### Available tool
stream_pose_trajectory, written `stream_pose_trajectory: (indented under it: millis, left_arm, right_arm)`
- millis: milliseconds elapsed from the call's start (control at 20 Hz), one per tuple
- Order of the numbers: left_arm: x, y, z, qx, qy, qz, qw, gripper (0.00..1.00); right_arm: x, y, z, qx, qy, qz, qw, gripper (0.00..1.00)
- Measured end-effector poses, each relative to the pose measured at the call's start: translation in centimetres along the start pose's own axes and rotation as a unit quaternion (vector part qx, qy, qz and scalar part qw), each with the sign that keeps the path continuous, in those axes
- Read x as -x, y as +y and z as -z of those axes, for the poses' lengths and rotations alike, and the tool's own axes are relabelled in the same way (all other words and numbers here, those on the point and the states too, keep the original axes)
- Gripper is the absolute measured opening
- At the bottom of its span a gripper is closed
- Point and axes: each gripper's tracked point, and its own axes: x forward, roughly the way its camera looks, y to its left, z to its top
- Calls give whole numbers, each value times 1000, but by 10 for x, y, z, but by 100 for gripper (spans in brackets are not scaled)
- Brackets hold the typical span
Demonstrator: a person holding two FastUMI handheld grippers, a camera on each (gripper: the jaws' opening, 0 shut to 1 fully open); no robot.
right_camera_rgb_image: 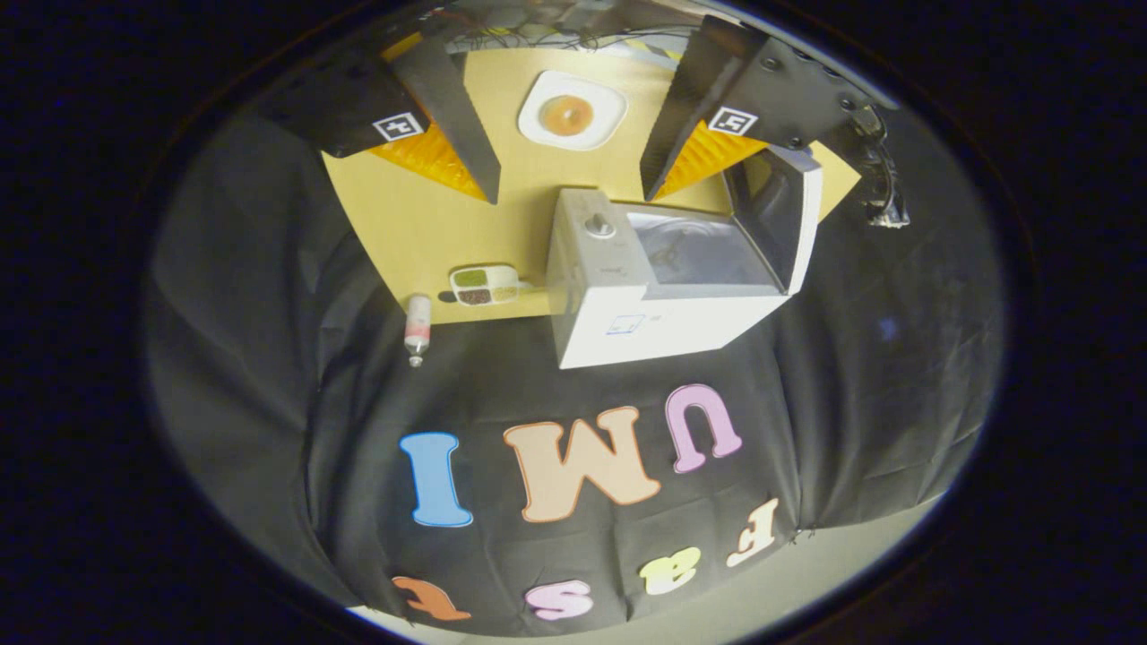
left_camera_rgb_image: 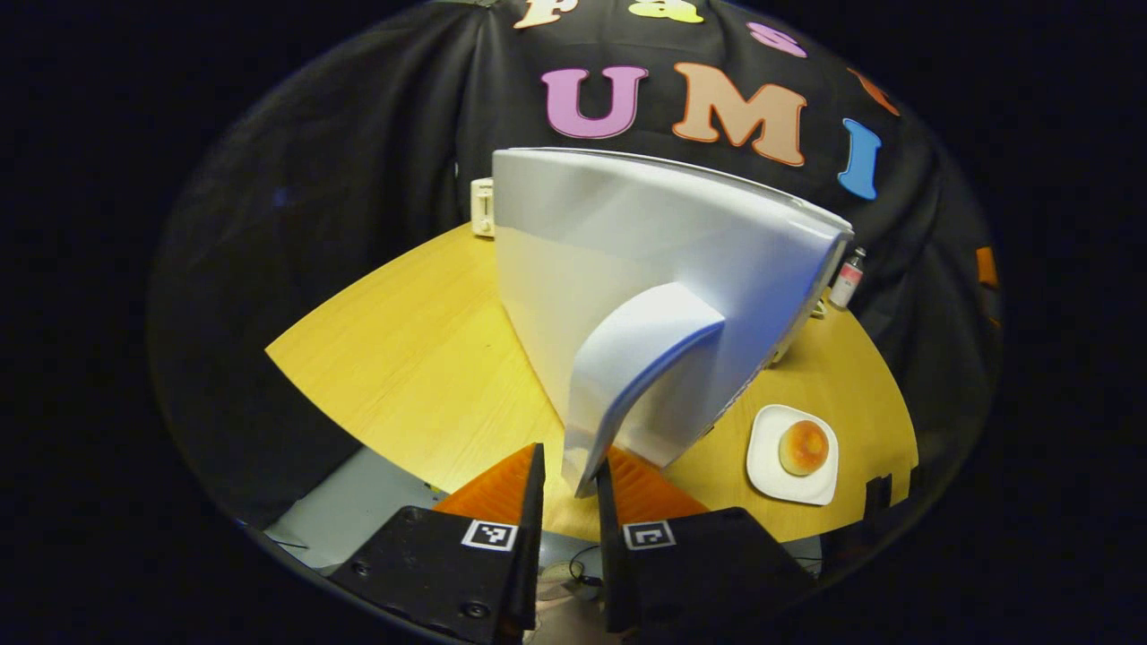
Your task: Open the microwave oven with the left hand, put the food in, and close the microwave oven.
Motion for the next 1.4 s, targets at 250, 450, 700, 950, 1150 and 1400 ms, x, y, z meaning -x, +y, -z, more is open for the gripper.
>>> stream_pose_trajectory:
  millis: [250,450,700,950,1150,1400]
  left_arm:
    - [21,53,0,31,-21,-68,997,71]
    - [32,79,5,81,-23,-97,992,83]
    - [53,110,-4,92,-48,-156,982,83]
    - [73,150,-27,114,-84,-198,970,83]
    - [81,185,-40,118,-102,-234,960,81]
    - [84,222,-65,135,-120,-259,949,81]
  right_arm:
    - [-9,12,18,-1,23,-24,999,99]
    - [-14,13,30,-10,45,-40,998,93]
    - [-20,-1,59,-15,81,-46,996,92]
    - [-39,-9,97,-30,127,-47,990,98]
    - [-59,-10,126,-32,166,-34,985,98]
    - [-84,-4,161,-14,209,-7,978,99]
